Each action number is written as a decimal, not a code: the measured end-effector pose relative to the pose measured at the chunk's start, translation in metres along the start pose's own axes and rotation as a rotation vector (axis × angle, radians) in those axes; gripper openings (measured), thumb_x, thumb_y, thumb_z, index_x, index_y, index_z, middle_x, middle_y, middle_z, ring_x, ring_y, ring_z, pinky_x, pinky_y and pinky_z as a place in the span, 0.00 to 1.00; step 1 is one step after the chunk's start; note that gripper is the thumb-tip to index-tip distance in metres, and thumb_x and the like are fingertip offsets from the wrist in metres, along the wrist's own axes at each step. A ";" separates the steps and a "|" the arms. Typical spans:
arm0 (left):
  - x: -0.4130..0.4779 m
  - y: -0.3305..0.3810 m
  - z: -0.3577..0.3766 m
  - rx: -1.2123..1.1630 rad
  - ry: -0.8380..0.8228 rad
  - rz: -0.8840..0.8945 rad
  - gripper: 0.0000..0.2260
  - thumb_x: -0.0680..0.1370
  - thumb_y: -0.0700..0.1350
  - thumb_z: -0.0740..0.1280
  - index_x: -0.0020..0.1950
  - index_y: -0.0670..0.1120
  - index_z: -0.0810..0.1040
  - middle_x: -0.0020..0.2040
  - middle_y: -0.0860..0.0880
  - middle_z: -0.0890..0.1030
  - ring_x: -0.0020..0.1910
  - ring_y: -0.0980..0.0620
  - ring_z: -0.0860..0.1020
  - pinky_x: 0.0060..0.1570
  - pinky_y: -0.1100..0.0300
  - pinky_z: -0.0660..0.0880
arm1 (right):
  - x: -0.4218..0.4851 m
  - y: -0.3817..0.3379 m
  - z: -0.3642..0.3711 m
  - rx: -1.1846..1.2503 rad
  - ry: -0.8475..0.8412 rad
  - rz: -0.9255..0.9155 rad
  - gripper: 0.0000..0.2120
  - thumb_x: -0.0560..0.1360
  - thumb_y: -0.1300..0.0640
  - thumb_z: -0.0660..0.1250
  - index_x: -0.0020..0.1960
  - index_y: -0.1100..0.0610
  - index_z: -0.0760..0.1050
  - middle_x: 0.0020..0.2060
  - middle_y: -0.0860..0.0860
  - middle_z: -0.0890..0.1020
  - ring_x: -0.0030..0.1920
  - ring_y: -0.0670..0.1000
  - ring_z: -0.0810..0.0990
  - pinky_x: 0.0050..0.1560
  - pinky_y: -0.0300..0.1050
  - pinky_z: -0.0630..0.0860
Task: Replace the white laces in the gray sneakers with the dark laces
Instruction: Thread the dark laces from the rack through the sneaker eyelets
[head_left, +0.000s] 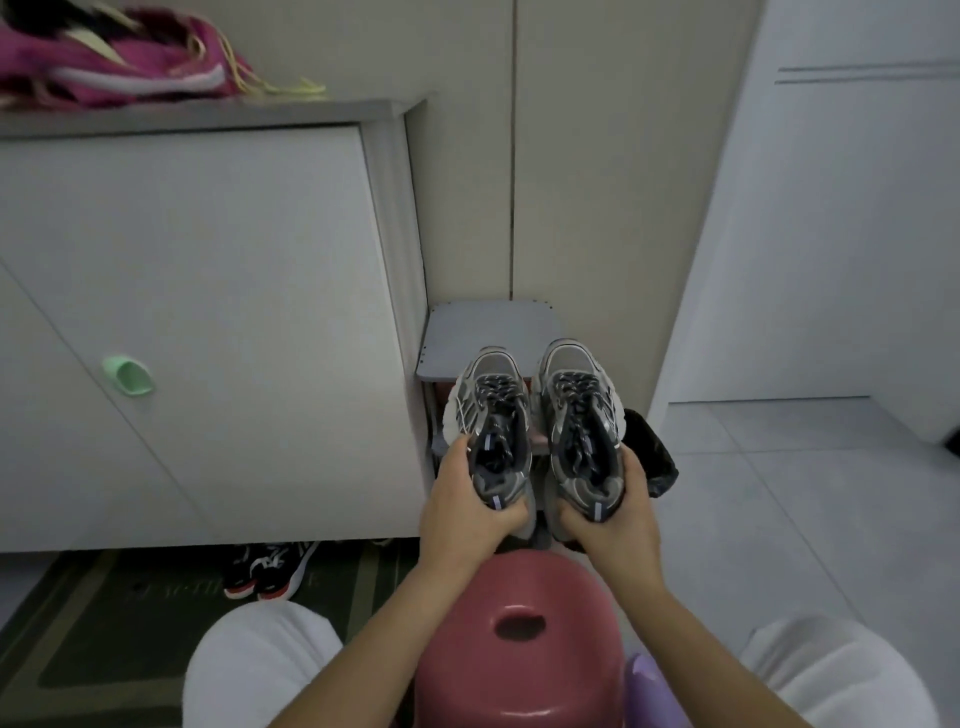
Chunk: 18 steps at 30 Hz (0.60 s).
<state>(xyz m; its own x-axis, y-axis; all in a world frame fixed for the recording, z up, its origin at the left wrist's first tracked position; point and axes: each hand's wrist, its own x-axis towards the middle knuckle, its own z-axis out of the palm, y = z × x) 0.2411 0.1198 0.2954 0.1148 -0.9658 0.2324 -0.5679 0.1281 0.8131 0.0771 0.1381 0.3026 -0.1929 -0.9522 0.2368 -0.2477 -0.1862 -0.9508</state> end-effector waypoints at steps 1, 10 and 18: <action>0.012 0.004 -0.003 0.008 0.014 0.001 0.31 0.63 0.53 0.73 0.64 0.60 0.65 0.54 0.62 0.76 0.52 0.61 0.77 0.48 0.63 0.76 | 0.011 -0.004 0.003 -0.016 0.003 0.003 0.34 0.64 0.63 0.76 0.55 0.32 0.66 0.48 0.37 0.79 0.48 0.35 0.78 0.44 0.24 0.71; 0.129 0.023 -0.019 0.024 0.109 -0.085 0.30 0.62 0.54 0.73 0.62 0.55 0.69 0.55 0.55 0.78 0.52 0.53 0.78 0.50 0.57 0.76 | 0.143 -0.034 0.039 0.012 -0.026 0.087 0.29 0.65 0.59 0.75 0.61 0.45 0.67 0.44 0.40 0.78 0.47 0.45 0.79 0.48 0.39 0.74; 0.217 0.018 -0.017 0.062 0.092 -0.152 0.28 0.61 0.55 0.71 0.59 0.56 0.69 0.52 0.56 0.79 0.51 0.52 0.78 0.50 0.56 0.76 | 0.223 -0.023 0.080 -0.043 0.006 0.088 0.30 0.64 0.58 0.75 0.63 0.50 0.67 0.48 0.46 0.79 0.48 0.49 0.78 0.49 0.43 0.75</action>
<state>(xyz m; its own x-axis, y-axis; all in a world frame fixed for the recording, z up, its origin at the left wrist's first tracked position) 0.2701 -0.0838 0.3694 0.2759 -0.9479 0.1595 -0.5870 -0.0347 0.8089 0.1155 -0.0893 0.3617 -0.2210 -0.9630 0.1541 -0.2697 -0.0915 -0.9586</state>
